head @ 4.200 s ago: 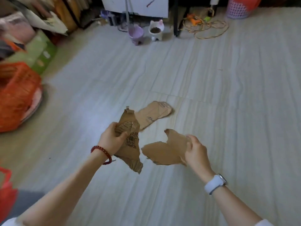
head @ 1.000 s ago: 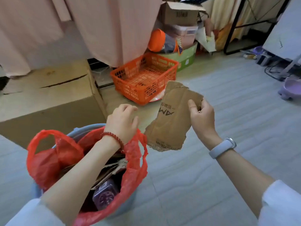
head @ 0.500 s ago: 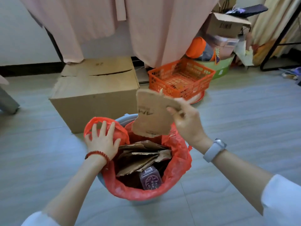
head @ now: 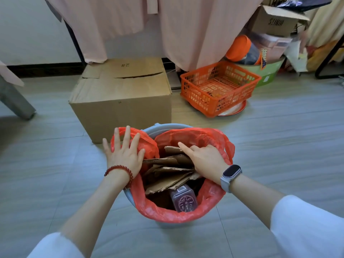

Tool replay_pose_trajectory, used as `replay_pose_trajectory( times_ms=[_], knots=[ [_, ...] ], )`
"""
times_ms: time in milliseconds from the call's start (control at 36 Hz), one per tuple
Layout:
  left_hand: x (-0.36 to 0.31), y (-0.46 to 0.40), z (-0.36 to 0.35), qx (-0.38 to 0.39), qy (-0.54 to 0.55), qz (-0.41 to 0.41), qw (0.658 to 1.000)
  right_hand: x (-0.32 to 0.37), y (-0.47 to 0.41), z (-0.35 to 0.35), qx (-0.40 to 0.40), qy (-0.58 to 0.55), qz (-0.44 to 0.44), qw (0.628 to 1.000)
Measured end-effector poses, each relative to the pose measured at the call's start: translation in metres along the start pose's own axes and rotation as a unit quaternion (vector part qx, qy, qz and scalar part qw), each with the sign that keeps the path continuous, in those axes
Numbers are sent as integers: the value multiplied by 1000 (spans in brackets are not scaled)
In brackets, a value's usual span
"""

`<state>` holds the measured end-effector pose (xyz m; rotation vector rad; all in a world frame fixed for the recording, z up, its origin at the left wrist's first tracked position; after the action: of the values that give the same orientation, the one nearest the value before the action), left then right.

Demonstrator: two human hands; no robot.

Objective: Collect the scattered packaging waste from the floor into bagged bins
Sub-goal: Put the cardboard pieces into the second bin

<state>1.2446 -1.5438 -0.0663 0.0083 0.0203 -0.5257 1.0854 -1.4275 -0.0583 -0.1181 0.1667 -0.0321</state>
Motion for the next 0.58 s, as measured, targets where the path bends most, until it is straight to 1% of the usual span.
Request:
replay_pose_trajectory(
  times_ms=[28,56,111,139,194,222,278,306,361,417,444,500,528,583],
  knots=[
    [-1,-1,-1,5,4,-4,1000,-2,-1,-6,20,-8,-15,1000],
    [-1,-2,-2,10,8,-8,1000,-3,-2,-8,19,-6,-23,1000],
    [-2,-2,-3,18,23,-11,1000,-3,-3,-9,27,45,-31,998],
    [-2,-2,-3,22,34,-10,999,-2,-3,-15,53,64,-27,996],
    [-1,-2,-4,28,55,-9,998,-1,-2,-23,92,52,-8,994],
    [-1,-2,-3,30,65,-8,997,-3,-1,-22,93,43,-2,995],
    [-1,-2,-1,27,83,-5,996,-6,1,-8,44,20,-3,999],
    [-2,-3,3,18,90,-3,996,-11,4,2,3,2,-17,1000],
    [-3,-8,11,-13,99,-2,995,-22,16,22,-69,-50,-72,994],
    [-6,-12,16,-34,123,-3,992,-34,32,29,-93,-110,-137,980],
    [-7,-15,14,-26,146,0,989,-42,39,25,-82,-143,-173,971],
    [-9,-20,5,25,180,23,983,-52,50,7,-12,-233,-235,944],
    [-9,-23,0,42,174,38,983,-55,54,-2,15,-274,-256,927],
    [-8,-26,1,32,144,60,987,-60,58,-15,38,-330,-294,896]
  ],
)
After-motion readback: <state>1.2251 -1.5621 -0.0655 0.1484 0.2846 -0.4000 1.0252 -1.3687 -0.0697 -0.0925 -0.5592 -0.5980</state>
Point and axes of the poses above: each hand's wrist, its own y-axis away from the middle knuckle, its own z-axis out of the back of the hand, x = y × z, the point moved 8 cm from there along -y, towards the middle knuckle, and after that the axes turned 2 degrees about x, right-handed, at the moved point
